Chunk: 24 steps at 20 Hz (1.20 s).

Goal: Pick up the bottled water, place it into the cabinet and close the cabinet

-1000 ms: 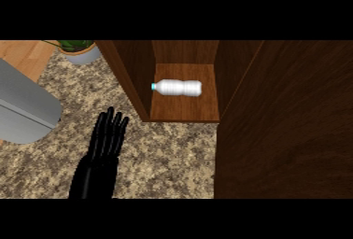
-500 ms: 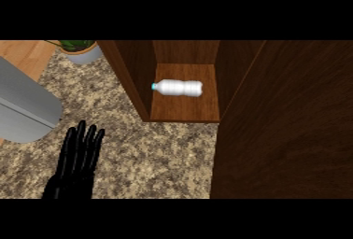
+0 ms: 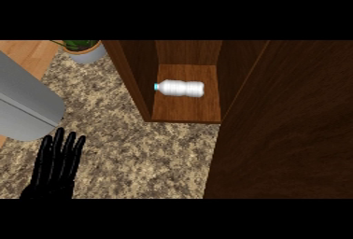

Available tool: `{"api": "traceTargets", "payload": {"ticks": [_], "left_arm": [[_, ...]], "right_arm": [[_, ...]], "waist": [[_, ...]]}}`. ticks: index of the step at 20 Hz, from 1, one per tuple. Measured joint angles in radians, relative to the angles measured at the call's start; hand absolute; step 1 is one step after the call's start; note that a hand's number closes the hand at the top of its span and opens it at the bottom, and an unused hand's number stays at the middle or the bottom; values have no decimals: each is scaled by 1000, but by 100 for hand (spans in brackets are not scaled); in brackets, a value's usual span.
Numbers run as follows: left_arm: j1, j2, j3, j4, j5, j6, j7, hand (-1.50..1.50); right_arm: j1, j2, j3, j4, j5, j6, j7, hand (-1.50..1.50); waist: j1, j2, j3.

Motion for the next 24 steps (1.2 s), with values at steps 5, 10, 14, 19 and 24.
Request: {"api": "traceTargets", "payload": {"ticks": [5, 10, 14, 19, 24], "left_arm": [[31, 24, 31, -12, 20, -31, -11, -150], [57, 42, 55, -20, 43, -65, -20, -150], [68, 62, 80, -22, 62, -94, -22, -150], [82, 78, 101, -30, 78, -121, -26, -150], [92, 92, 118, -33, 90, -150, -33, -150]], "right_arm": [[-149, 19, 65, 18, 31, -15, 76, 150], [-267, -7, 113, 30, 50, -46, 129, 150], [-326, -38, 126, 31, 52, -51, 151, 150], [-377, -59, 130, 33, 49, -48, 160, 150], [-403, -69, 127, 34, 44, -39, 163, 150]], "waist": [[2, 0, -3], [4, 2, -4], [11, 5, -5], [24, 9, -6], [38, 13, -7]]}}
